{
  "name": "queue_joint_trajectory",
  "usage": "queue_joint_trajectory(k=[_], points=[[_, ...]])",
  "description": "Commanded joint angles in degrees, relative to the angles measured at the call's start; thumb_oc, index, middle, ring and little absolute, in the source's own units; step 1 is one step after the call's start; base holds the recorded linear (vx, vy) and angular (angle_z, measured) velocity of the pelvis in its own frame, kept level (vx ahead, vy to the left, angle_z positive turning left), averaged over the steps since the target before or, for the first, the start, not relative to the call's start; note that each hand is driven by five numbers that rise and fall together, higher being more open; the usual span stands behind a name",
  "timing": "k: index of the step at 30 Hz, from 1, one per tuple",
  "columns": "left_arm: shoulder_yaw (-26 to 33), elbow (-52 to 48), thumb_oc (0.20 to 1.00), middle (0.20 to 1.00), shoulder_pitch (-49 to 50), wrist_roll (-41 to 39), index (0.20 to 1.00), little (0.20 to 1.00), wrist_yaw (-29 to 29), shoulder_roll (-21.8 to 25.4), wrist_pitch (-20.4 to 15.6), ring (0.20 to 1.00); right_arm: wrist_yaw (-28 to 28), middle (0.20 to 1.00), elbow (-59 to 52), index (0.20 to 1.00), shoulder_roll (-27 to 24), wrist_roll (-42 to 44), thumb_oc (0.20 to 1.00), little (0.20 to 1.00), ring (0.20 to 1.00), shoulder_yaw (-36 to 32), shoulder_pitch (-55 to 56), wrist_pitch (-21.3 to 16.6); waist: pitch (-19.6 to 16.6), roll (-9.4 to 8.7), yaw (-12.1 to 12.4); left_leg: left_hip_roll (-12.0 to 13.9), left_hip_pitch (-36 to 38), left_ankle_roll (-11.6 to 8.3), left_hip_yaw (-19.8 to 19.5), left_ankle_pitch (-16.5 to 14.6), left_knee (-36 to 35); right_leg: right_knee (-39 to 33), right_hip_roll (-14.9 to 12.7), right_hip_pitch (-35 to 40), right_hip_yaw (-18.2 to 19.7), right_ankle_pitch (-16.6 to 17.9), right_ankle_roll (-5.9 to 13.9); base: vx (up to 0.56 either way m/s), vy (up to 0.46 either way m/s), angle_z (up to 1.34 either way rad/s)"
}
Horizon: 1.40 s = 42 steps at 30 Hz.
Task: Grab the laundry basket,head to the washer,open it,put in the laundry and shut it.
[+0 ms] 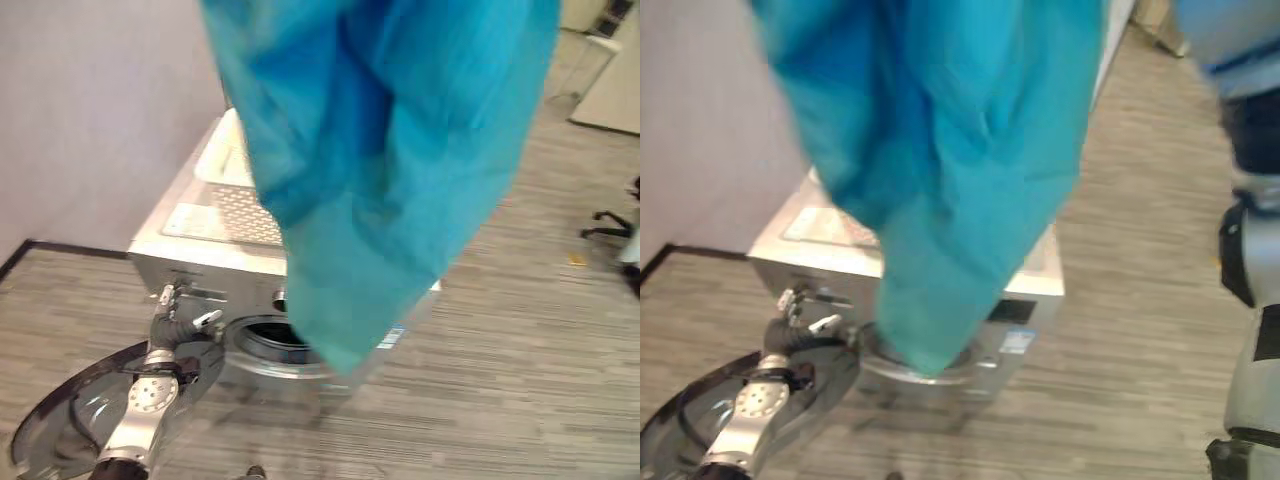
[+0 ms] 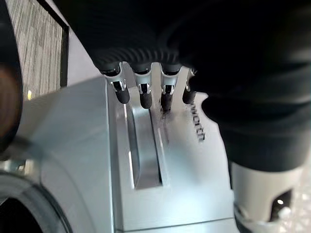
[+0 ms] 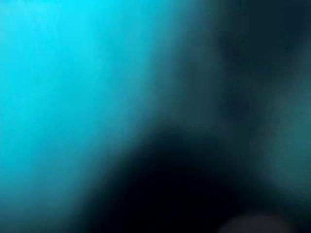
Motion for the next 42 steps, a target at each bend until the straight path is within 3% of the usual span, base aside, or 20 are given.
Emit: queue_joint_trajectory(k=[1, 2, 4, 9, 10, 13, 18, 21, 23, 27, 29, 30, 32, 33, 38, 42], points=[[2.68, -2.18, 1.000, 1.000, -1.03, 2.60, 1.000, 1.000, 1.29, 0.31, -1.94, 1.000, -1.74, 0.200, -4.16, 0.200, -2.56, -2.08, 0.200, 0.200, 0.200, -9.53, 1.46, 0.09, -3.11, -0.33, 2.14, -4.27, -5.49, 0.76, -0.30, -4.41, -0.46, -9.44, -0.39, 16.80, -1.58, 6.26, 4.64, -0.11, -0.108, -0.11], [2.61, -2.15, 1.000, 1.000, -0.99, 2.66, 1.000, 1.000, 1.30, 0.46, -1.93, 1.000, -1.59, 0.200, -4.81, 0.200, -2.61, -2.23, 0.200, 0.200, 0.200, -10.18, 2.27, 0.20, -3.20, -0.47, 2.19, -4.17, -5.51, 0.66, -0.31, -4.30, -0.47, -9.60, -0.27, 16.85, -1.60, 6.36, 4.54, -0.20, -0.175, 0.06], [2.82, -2.77, 1.000, 1.000, -0.99, 3.63, 1.000, 1.000, 1.22, -0.95, -1.69, 1.000, -2.20, 0.200, -11.44, 0.200, -4.76, -5.59, 0.200, 0.200, 0.200, -16.62, 10.76, -0.14, -2.57, 0.77, 1.45, -3.06, -6.53, -0.31, -0.38, -2.56, -0.98, -12.53, 1.41, 17.13, -1.57, 3.07, 3.50, -0.12, -0.114, 0.11], [2.82, -4.35, 1.000, 1.000, 0.21, 4.07, 1.000, 1.000, 0.93, -3.21, -1.11, 1.000, -2.72, 0.200, -19.54, 0.200, -6.68, -12.08, 0.200, 0.200, 0.200, -26.53, 24.55, 0.85, -1.57, 1.73, 0.35, -1.94, -7.71, -1.61, -1.02, -0.15, -1.45, -14.41, 2.80, 17.26, -2.65, 2.75, 2.69, -0.10, -0.081, 0.03], [2.92, -5.07, 1.000, 1.000, 1.39, 4.29, 1.000, 1.000, 0.45, -4.18, -0.88, 1.000, -2.84, 0.200, -21.32, 0.200, -7.61, -14.16, 0.200, 0.200, 0.200, -31.32, 31.82, 1.74, -1.45, 2.13, -0.45, -1.72, -7.69, -1.68, -1.37, 0.41, -2.03, -14.72, 3.33, 17.28, -3.13, 2.88, 2.61, -0.07, -0.043, 0.06], [2.65, -5.38, 1.000, 1.000, 2.06, 4.49, 1.000, 1.000, 0.13, -4.45, -0.73, 1.000, -3.05, 0.200, -21.50, 0.200, -8.72, -14.96, 0.200, 0.200, 0.200, -34.45, 36.71, 2.46, -1.54, 2.16, -0.85, -1.57, -7.78, -1.81, -1.65, 0.85, -2.27, -14.70, 3.60, 17.03, -3.36, 3.00, 2.52, -0.05, -0.025, 0.09], [4.69, -6.37, 1.000, 1.000, 5.68, 4.57, 1.000, 1.000, -1.26, -6.18, -0.57, 1.000, -4.67, 0.200, -15.32, 0.200, -14.85, -16.38, 0.200, 0.200, 0.200, -48.91, 59.51, 6.74, -1.93, 3.46, -3.54, -1.29, -7.17, -1.98, -1.82, 1.78, -4.21, -15.35, 4.08, 17.08, -3.62, 3.41, 2.39, -0.01, -0.008, 0.13], [5.97, -6.77, 1.000, 1.000, 7.08, 4.52, 1.000, 1.000, -1.47, -6.61, -0.51, 1.000, -5.45, 0.200, -13.87, 0.200, -16.32, -18.75, 0.200, 0.200, 0.200, -55.13, 66.88, 8.77, -2.31, 3.58, -3.88, -1.44, -6.80, -1.94, -1.98, 1.78, -4.65, -15.36, 3.98, 17.24, -3.59, 3.67, 2.55, 0.02, 0.007, 0.01], [8.15, -6.93, 1.000, 1.000, 8.17, 4.31, 1.000, 1.000, -1.67, -7.66, -0.34, 1.000, -5.42, 0.200, -13.17, 0.200, -12.85, -18.58, 0.200, 0.200, 0.200, -62.81, 77.84, 9.81, -2.54, 3.98, -4.83, -1.68, -6.34, -1.85, -1.91, 1.74, -5.20, -15.39, 3.76, 17.31, -3.59, 3.97, 2.65, 0.05, 0.009, 0.01], [9.81, -6.81, 1.000, 1.000, 8.55, 3.75, 1.000, 1.000, -1.80, -8.12, -0.20, 1.000, -4.68, 0.200, -15.74, 0.200, -6.00, -17.70, 0.200, 0.200, 0.200, -69.75, 89.29, 9.13, -2.80, 3.98, -4.92, -1.93, -6.05, -1.70, -1.98, 1.73, -5.72, -15.34, 3.54, 17.21, -3.39, 4.10, 2.71, 0.02, 0.003, 0.00], [10.70, -6.89, 1.000, 1.000, 8.95, 4.13, 1.000, 1.000, -1.92, -8.55, -0.21, 1.000, -3.10, 0.200, -17.02, 0.200, -0.07, -16.31, 0.200, 0.200, 0.200, -70.36, 94.64, 8.01, -2.76, 4.28, -5.05, -2.03, -5.82, -1.57, -1.79, 1.57, -5.80, -15.57, 3.29, 17.26, -3.46, 4.13, 2.71, 0.00, 0.000, 0.00], [10.70, -6.89, 1.000, 1.000, 8.95, 4.13, 1.000, 1.000, -1.92, -8.55, -0.21, 1.000, -3.10, 0.200, -17.02, 0.200, -0.07, -16.31, 0.200, 0.200, 0.200, -70.36, 94.64, 8.01, -2.76, 4.28, -5.05, -2.03, -5.82, -1.57, -1.79, 1.57, -5.80, -15.57, 3.29, 17.26, -3.46, 4.13, 2.71, 0.02, -0.006, -0.03], [10.91, -7.53, 1.000, 1.000, 9.67, 4.40, 1.000, 1.000, -1.96, -8.58, -0.35, 1.000, -1.75, 0.200, -18.17, 0.200, 4.79, -14.95, 0.200, 0.200, 0.200, -69.03, 97.39, 6.98, -2.79, 4.27, -5.08, -2.17, -5.75, -1.45, -1.68, 1.40, -5.69, -15.61, 3.16, 17.25, -3.53, 4.25, 2.68, 0.01, -0.010, -0.07], [10.59, -8.27, 1.000, 1.000, 9.97, 4.17, 1.000, 1.000, -1.84, -8.59, -0.52, 1.000, 0.14, 0.200, -20.34, 0.200, 12.36, -12.08, 0.200, 0.200, 0.200, -64.91, 99.72, 5.19, -2.37, 4.36, -5.32, -2.19, -6.11, -1.42, -1.67, 1.36, -5.19, -15.51, 3.27, 17.06, -3.66, 3.56, 2.17, 0.00, -0.022, -0.04], [8.75, -12.19, 1.000, 1.000, 10.60, 3.65, 1.000, 1.000, -3.19, -6.58, -1.48, 1.000, 4.72, 0.200, -22.94, 0.200, 17.80, -8.89, 0.200, 0.200, 0.200, -56.73, 101.37, 2.95, -0.89, 4.49, -5.31, -1.87, -8.09, -1.74, -1.76, 1.83, -3.58, -14.88, 3.88, 16.19, -4.44, 1.88, 0.81, -0.05, -0.027, 0.08], [8.00, -16.43, 1.000, 1.000, 11.98, 2.94, 1.000, 1.000, -4.13, -4.60, -1.87, 1.000, 7.04, 0.200, -22.99, 0.200, 19.13, -5.93, 0.200, 0.200, 0.200, -49.85, 100.10, 2.33, 0.78, 4.58, -4.33, -1.39, -9.23, -2.02, -2.13, 2.44, -2.18, -13.76, 4.55, 15.45, -5.18, 0.18, -0.47, -0.09, -0.054, 0.09]])
